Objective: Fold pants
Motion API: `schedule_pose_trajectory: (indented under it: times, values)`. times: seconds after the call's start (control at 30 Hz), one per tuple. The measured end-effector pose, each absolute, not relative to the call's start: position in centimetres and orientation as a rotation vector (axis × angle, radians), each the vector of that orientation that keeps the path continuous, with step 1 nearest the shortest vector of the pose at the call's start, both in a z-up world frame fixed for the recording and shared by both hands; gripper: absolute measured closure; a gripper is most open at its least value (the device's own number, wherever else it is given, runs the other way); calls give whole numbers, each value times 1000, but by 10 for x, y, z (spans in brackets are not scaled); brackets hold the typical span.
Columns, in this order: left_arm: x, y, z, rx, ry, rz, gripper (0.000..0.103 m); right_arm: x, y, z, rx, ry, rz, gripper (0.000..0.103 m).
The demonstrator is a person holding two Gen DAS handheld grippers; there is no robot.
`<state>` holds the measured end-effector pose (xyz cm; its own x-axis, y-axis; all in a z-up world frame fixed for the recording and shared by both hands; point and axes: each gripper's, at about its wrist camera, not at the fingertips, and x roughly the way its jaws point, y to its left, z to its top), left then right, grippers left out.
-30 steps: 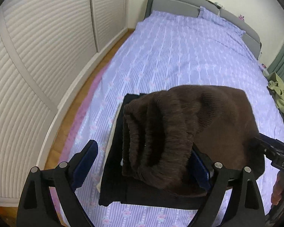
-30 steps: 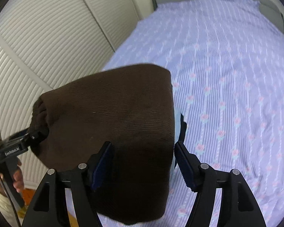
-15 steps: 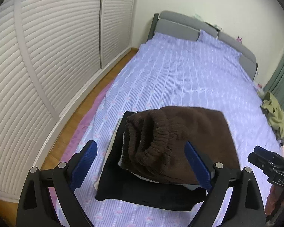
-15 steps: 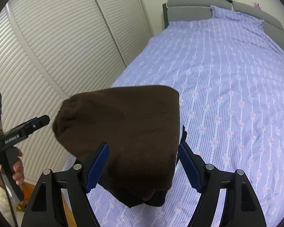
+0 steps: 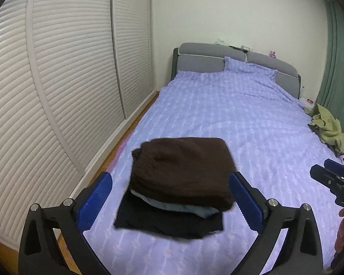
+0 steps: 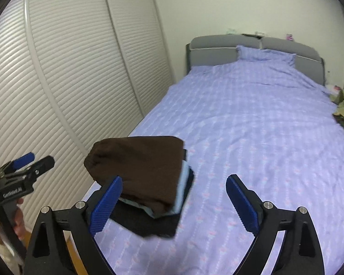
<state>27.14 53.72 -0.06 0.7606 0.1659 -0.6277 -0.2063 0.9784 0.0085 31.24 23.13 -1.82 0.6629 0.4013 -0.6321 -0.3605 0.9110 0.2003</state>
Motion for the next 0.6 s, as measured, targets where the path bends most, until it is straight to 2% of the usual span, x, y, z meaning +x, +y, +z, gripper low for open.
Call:
schedule_pose_trajectory:
  times: [0.6]
  values:
    - [147,358,27,-7,641,46,0,162,81,16,-21,666,250,9]
